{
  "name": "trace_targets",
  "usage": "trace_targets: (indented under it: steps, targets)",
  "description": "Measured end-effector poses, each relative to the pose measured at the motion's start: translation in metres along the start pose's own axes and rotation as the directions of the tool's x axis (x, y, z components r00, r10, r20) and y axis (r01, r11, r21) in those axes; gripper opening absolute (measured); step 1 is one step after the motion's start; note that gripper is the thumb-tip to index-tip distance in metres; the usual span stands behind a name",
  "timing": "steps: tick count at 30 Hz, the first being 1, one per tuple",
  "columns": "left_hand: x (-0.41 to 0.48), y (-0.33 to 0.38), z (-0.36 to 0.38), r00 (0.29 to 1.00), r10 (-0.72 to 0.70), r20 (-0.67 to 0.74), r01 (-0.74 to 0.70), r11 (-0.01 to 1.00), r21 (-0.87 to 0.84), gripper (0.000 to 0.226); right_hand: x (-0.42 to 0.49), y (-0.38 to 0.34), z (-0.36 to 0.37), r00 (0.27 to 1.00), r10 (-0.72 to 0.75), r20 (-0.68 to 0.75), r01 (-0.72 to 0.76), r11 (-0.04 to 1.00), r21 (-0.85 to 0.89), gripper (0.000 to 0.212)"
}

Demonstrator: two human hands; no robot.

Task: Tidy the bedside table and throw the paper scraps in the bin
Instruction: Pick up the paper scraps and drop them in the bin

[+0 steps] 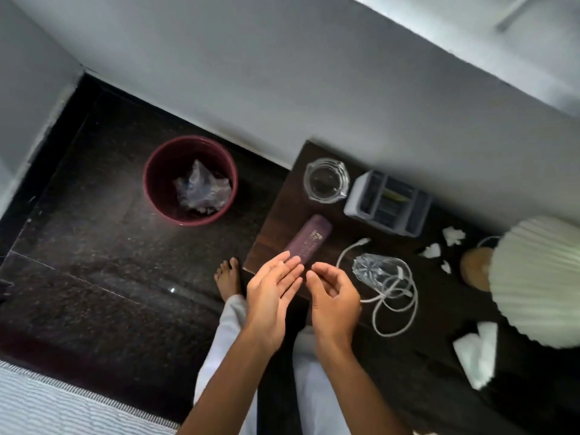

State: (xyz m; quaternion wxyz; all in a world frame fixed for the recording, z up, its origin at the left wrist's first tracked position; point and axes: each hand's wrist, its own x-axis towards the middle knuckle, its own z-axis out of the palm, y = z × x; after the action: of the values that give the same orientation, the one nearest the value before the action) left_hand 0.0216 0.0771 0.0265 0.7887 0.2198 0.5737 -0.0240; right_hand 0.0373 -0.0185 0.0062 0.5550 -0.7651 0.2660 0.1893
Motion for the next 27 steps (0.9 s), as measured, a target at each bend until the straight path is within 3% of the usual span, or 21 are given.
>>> trace_targets:
  steps: [10, 15, 19, 27]
  targets:
    - [-0.027, -0.127, 0.043, 0.992, -0.126, 0.027, 0.115, 0.959, 0.261, 0.022, 0.008, 0.039, -0.121, 0.966, 0.140, -0.216, -0.133, 0.990, 0.047, 0.016]
    - [-0.029, -0.177, 0.075, 0.992, 0.007, 0.127, -0.069, 0.868, 0.492, 0.023, 0.033, 0.042, -0.163, 0.942, 0.146, -0.301, -0.121, 0.988, 0.099, 0.016]
    - [-0.018, -0.196, 0.113, 0.973, 0.041, 0.226, -0.161, 0.822, 0.546, 0.026, 0.072, 0.040, -0.186, 0.933, 0.124, -0.338, -0.090, 0.989, 0.116, 0.018]
    - [0.011, -0.206, 0.163, 0.969, 0.074, 0.237, -0.202, 0.790, 0.579, 0.030, 0.145, 0.041, -0.203, 0.934, -0.003, -0.358, -0.043, 0.992, -0.120, 0.020]
